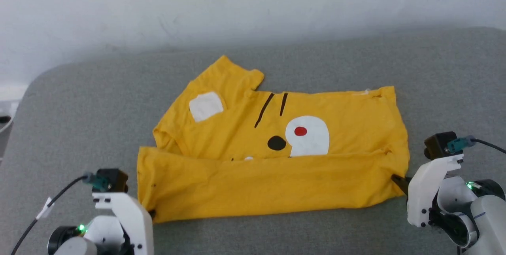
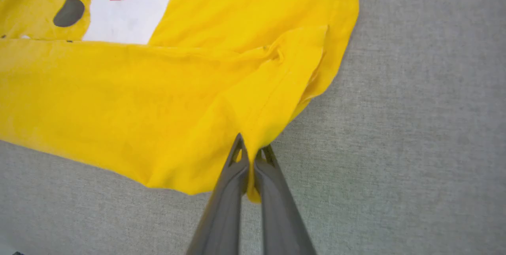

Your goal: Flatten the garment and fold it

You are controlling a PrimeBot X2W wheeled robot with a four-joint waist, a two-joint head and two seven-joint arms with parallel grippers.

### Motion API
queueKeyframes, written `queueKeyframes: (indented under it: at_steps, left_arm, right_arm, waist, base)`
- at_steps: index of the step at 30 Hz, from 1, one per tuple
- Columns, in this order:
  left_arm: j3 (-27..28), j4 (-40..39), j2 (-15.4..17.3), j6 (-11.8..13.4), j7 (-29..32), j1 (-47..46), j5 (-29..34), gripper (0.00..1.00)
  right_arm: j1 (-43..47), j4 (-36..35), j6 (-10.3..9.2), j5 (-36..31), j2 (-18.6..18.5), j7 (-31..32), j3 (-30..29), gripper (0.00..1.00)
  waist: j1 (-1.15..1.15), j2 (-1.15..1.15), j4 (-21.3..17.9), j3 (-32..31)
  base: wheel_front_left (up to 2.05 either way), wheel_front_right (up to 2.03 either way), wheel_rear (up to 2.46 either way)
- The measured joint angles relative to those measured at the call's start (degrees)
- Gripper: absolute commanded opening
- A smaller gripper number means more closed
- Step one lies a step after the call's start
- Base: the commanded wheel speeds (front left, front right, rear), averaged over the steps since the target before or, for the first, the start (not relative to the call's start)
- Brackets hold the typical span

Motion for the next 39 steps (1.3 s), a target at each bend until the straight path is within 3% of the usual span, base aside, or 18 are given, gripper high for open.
queueKeyframes:
  at_steps: [11, 17, 18, 19, 20, 23, 28, 33, 39]
  left_arm:
    - [2.58, -6.61, 3.24, 4.77, 0.04, 13.19, -1.68, 0.0]
    - [2.47, -5.65, 1.54, 5.52, -2.22, 14.75, -2.09, 0.0]
    - [2.38, -5.03, 0.99, 5.55, -2.58, 14.55, -2.14, 0.28]
    - [2.14, -4.32, 0.53, 5.55, -2.79, 14.35, -2.13, 0.48]
    - [2.02, -3.47, 0.11, 5.55, -3.21, 14.19, -2.12, 1.0]
    - [1.92, -1.72, -0.37, 5.55, -4.59, 13.18, -1.64, 1.0]
    - [4.2, -1.67, -0.76, 5.55, -11.01, 9.76, 0.23, 1.0]
    - [6.2, -1.79, -1.34, 5.38, -17.69, 2.69, 2.26, 1.0]
    - [6.49, 1.45, -2.09, 3.88, -22.12, -9.32, 4.75, 1.0]
  right_arm:
    - [9.04, -8.71, 0.0, -0.21, -1.82, -2.15, 1.43, 0.0]
    - [15.25, -9.29, 0.0, -1.03, 0.08, -0.91, 0.08, 0.0]
    - [15.79, -9.01, 0.0, -1.47, 0.52, -0.92, 0.0, 0.16]
    - [16.25, -8.72, 0.0, -1.87, 0.9, -1.08, -0.05, 0.4]
    - [16.7, -8.39, 0.0, -1.99, 1.4, -1.55, -0.24, 0.99]
    - [17.57, -7.94, 0.0, -2.74, 2.41, -4.44, -0.92, 1.0]
    - [17.82, -10.24, 0.0, -5.63, 4.19, -16.1, -5.41, 1.0]
    - [17.48, -15.4, 0.0, -9.37, 7.27, -26.32, -9.0, 1.0]
    - [13.96, -23.21, 0.0, -13.13, 10.07, -35.18, -8.61, 1.0]
  waist:
    - [-0.02, 0.0, 0.43, -7.35]
    - [-0.01, 0.0, 1.53, -7.02]
    - [-0.01, 0.0, 1.56, -6.69]
    - [-0.01, 0.0, 1.56, -6.38]
    - [-0.01, 0.0, 1.53, -6.11]
    - [-0.01, 0.0, 1.14, -5.64]
    - [-0.01, 0.0, 0.3, -5.33]
    - [0.0, 0.0, -0.24, -3.7]
    - [0.0, 0.0, -1.21, 0.31]
  base:
    - [0.0, 0.0, 0.0]
    - [0.0, 0.0, 0.0]
    - [0.0, 0.0, 0.0]
    - [0.0, 0.0, 0.0]
    - [0.0, 0.0, 0.0]
    - [0.0, 0.0, 0.0]
    - [0.0, 0.0, 0.0]
    - [0.0, 0.0, 0.0]
    - [0.0, 0.0, 0.0]
